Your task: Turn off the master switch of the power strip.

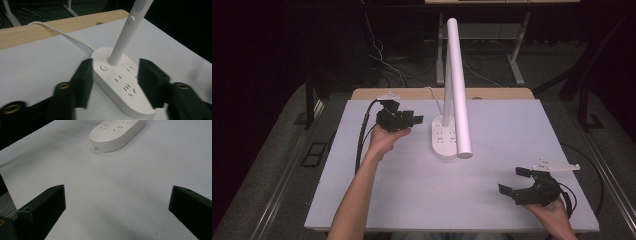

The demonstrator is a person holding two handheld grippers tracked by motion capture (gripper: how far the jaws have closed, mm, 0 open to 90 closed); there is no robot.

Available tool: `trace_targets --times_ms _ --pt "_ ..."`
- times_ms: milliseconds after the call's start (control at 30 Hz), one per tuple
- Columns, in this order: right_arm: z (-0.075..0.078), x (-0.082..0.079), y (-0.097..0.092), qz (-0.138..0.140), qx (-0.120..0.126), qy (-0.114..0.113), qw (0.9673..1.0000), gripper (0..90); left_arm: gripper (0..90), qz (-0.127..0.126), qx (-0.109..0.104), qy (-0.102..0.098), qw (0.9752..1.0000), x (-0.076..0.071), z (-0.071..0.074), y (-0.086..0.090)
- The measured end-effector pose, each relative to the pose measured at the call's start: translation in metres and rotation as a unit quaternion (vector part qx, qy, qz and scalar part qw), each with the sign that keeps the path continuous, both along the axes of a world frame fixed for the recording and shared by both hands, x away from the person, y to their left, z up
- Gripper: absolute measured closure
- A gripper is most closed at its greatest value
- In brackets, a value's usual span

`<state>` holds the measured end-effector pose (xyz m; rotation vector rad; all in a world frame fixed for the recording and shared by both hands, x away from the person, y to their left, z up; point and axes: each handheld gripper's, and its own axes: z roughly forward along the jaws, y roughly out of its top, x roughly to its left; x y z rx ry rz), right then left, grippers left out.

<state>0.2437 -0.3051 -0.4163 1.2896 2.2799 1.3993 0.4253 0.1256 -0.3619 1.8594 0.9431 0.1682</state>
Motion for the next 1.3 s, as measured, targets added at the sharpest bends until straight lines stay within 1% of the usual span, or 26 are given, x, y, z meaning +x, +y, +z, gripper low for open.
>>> trace_targets --times_ms 100,133,233,333,367,433,467,633,733,800,900,933,1133,1300 --pt "0.0 0.0 0.0 0.0 -0.001 0.0 1.0 0.2 21.9 -0.004 0.006 0.0 1.0 -0.008 -0.001 0.007" --pt "-0.001 0.0 0.0 0.0 -0.001 0.001 1.0 0.2 18.3 0.0 0.006 0.001 1.0 -0.011 -0.001 0.01" --pt "-0.001 0.001 -0.001 -0.003 0.001 0.001 1.0 0.2 10.0 -0.002 -0.001 0.001 1.0 -0.019 -0.002 0.016" --pt "-0.001 0.0 -0.001 -0.004 0.0 0.0 1.0 0.2 0.5 -0.007 0.004 -0.002 1.0 -0.028 -0.001 0.019" --pt "-0.001 0.0 -0.001 -0.004 0.0 0.0 1.0 0.2 0.0 -0.008 0.003 -0.003 1.0 -0.031 -0.001 0.02" --pt "-0.001 0.0 -0.001 -0.004 0.0 0.0 1.0 0.2 0.0 -0.012 -0.007 -0.007 0.9999 -0.038 -0.001 0.022" --pt "-0.001 0.0 -0.001 -0.004 -0.001 0.0 1.0 0.2 0.0 -0.017 -0.008 -0.008 0.9998 -0.041 -0.001 0.023" --pt "-0.001 0.0 -0.001 -0.005 -0.001 0.001 1.0 0.2 0.0 -0.027 -0.004 -0.014 0.9995 -0.058 -0.001 0.028" --pt "-0.001 0.0 -0.001 -0.005 -0.001 0.001 1.0 0.2 0.0 -0.031 -0.001 -0.022 0.9993 -0.069 -0.001 0.03" --pt "-0.001 0.0 -0.001 -0.005 -0.001 0.001 1.0 0.2 0.0 -0.029 0.009 -0.027 0.9992 -0.076 -0.003 0.032" --pt "-0.001 0.0 -0.001 -0.004 -0.004 0.001 1.0 0.2 0.0 -0.032 0.014 -0.03 0.9989 -0.086 -0.005 0.034" --pt "-0.001 0.0 0.0 -0.003 -0.004 0.001 1.0 0.2 0.0 -0.028 0.015 -0.03 0.999 -0.09 -0.006 0.035" --pt "-0.001 0.0 0.001 -0.003 -0.005 0.001 1.0 0.2 0.0 -0.024 0.007 -0.033 0.9991 -0.108 -0.012 0.043" --pt "0.0 -0.001 0.002 -0.004 -0.005 0.001 1.0 0.2 0.0 -0.022 0.004 -0.039 0.999 -0.125 -0.018 0.049"
